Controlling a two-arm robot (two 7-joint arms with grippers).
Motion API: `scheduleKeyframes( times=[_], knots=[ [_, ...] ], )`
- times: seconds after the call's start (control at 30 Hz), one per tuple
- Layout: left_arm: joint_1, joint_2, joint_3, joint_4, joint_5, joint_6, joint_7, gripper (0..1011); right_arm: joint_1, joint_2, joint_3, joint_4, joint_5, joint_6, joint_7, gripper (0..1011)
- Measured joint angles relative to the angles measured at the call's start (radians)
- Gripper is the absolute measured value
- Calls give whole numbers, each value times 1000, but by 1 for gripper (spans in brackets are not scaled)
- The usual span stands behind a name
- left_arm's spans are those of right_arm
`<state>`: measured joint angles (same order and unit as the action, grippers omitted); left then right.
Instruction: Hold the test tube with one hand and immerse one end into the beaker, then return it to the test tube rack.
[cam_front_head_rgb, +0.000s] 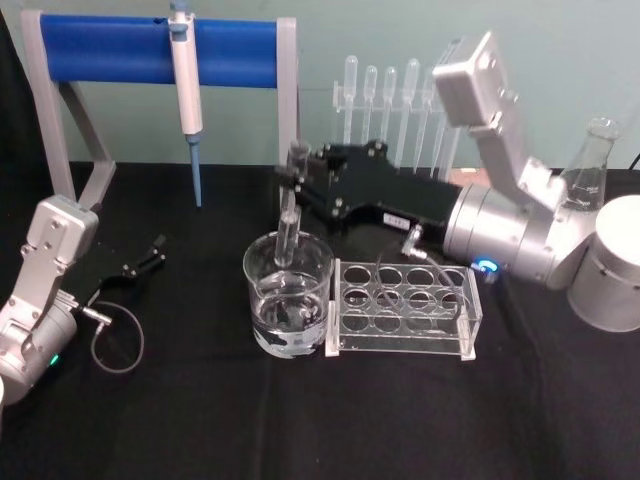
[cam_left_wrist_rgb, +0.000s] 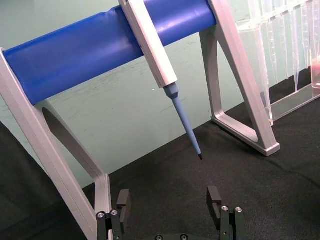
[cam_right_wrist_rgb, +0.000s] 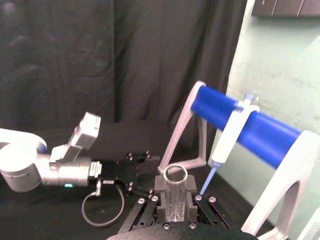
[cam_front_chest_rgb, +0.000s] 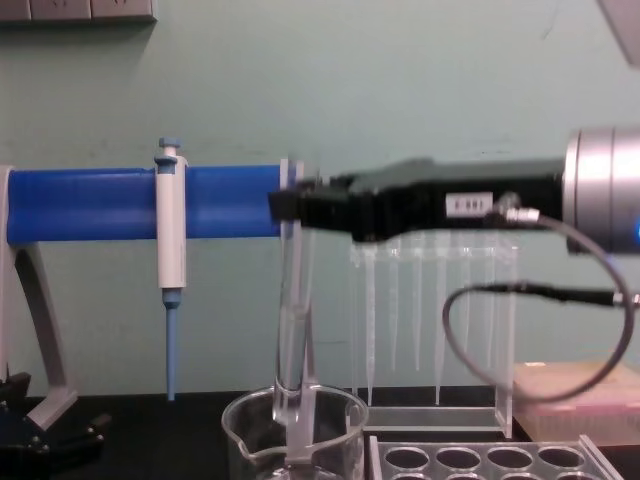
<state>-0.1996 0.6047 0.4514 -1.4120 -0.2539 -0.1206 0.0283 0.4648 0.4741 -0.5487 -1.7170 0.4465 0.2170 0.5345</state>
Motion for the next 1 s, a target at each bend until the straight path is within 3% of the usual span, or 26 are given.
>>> scheduleKeyframes(
  times=[0.23, 0.47, 0.7, 0.87, 1.0],
  knots=[
    [0, 0, 0, 0, 0, 0, 0, 1000, 1, 31, 32, -67, 29, 16, -22, 224],
    [0, 0, 0, 0, 0, 0, 0, 1000, -50, 103, 78, -171, 71, 38, -47, 225],
    [0, 0, 0, 0, 0, 0, 0, 1000, -168, 207, 162, -277, 128, 23, -78, 224],
    [0, 0, 0, 0, 0, 0, 0, 1000, -268, 261, 220, -309, 159, -19, -93, 224],
    [0, 0, 0, 0, 0, 0, 0, 1000, -317, 279, 243, -303, 167, -47, -100, 225]
  ],
)
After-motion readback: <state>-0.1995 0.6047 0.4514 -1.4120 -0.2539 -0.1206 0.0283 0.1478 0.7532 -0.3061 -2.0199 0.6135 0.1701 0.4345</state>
